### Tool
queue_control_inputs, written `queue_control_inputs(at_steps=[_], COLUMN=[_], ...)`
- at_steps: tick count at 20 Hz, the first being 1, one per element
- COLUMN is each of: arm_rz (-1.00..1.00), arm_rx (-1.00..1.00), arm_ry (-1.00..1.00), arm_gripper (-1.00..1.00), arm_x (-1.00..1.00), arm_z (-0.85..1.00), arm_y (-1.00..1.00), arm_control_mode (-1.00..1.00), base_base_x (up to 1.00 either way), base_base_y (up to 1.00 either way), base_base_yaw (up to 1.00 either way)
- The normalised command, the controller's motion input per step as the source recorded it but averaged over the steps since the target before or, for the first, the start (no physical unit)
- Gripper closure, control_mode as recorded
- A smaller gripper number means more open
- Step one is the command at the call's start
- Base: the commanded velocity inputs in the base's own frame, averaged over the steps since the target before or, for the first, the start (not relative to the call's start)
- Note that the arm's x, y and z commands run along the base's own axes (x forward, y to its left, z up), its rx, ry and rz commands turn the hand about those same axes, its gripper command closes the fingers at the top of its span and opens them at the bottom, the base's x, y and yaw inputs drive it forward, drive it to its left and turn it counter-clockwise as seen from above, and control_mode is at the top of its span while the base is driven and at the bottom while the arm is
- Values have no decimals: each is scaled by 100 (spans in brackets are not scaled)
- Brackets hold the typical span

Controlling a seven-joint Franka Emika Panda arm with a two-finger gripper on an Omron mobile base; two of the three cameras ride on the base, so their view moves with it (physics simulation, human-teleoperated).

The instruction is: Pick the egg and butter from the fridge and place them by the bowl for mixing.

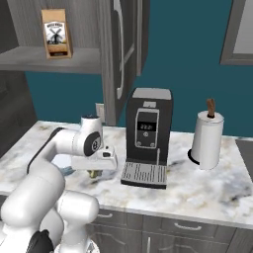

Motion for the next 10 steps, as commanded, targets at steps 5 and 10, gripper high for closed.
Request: queue_control_inputs(at_steps=[5,10], arm_rz=[0,0], arm_rx=[3,3], arm_ry=[-23,-11], arm_gripper=[100,100], arm_x=[25,61], arm_z=[-34,-35], arm_y=[0,0], arm_control_mode=[-100,-100], base_base_x=[0,0], base_base_y=[0,0], base_base_yaw=[0,0])
